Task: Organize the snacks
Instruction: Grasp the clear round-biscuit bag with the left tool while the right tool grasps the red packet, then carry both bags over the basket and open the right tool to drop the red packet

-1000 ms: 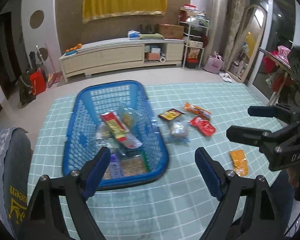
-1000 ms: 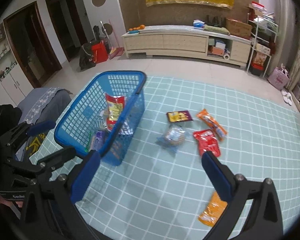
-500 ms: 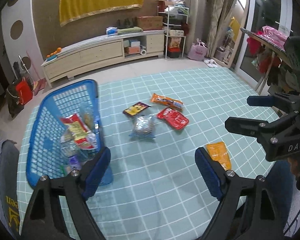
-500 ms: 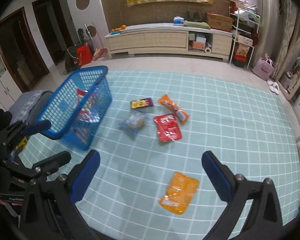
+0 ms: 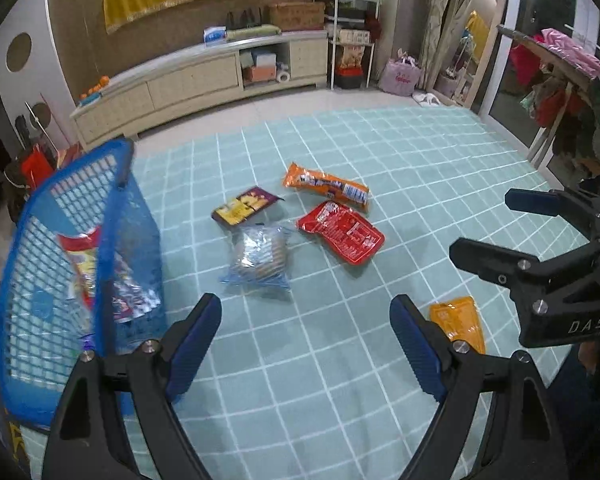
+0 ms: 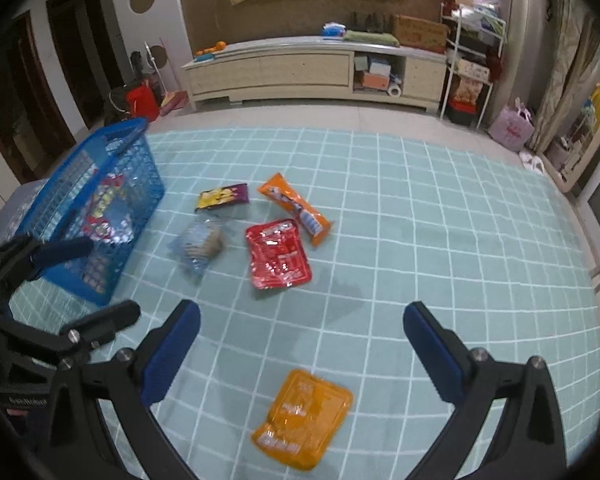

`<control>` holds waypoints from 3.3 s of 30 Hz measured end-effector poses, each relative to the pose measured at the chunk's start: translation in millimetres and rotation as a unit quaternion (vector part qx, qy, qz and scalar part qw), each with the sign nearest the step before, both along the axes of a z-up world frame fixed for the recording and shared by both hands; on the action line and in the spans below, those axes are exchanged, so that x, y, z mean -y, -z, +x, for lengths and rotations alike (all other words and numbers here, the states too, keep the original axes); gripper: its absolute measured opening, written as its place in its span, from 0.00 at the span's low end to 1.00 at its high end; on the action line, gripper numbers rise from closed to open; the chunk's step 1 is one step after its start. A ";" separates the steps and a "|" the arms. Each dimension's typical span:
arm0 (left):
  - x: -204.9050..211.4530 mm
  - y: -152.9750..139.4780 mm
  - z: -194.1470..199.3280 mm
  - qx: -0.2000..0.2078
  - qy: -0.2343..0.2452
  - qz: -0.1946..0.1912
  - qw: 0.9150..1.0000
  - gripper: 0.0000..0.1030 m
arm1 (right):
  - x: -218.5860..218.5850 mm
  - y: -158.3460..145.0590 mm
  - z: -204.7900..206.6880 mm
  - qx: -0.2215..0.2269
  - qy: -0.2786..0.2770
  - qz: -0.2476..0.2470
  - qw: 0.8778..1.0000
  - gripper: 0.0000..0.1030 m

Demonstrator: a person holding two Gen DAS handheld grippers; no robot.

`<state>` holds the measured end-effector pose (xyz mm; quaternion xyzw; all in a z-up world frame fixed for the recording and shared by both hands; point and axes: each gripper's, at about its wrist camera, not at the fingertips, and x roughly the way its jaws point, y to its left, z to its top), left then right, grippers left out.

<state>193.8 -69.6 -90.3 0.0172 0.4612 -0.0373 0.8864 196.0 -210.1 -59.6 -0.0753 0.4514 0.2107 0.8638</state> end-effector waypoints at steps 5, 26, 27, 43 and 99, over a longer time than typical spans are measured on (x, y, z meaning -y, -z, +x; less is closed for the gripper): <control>-2.6 23.0 25.4 -0.010 -0.012 0.012 1.000 0.82 | -1.4 15.3 25.8 -0.002 0.014 0.012 1.000 1.00; -40.4 71.0 87.4 -0.058 -0.060 0.037 0.996 0.74 | -35.4 80.3 89.3 -0.052 -0.044 -0.010 0.998 0.99; -40.1 72.3 89.3 -0.062 -0.059 0.034 0.996 0.69 | -36.2 81.2 89.7 -0.055 -0.046 -0.008 0.997 0.99; -37.6 76.0 90.4 -0.068 -0.061 0.029 0.995 0.47 | -53.9 88.7 94.2 -0.065 -0.083 -0.019 0.994 0.99; -54.9 -65.3 -58.7 0.084 -0.058 -0.028 0.994 0.45 | -74.2 -54.4 -54.1 0.055 -0.130 0.061 0.988 0.02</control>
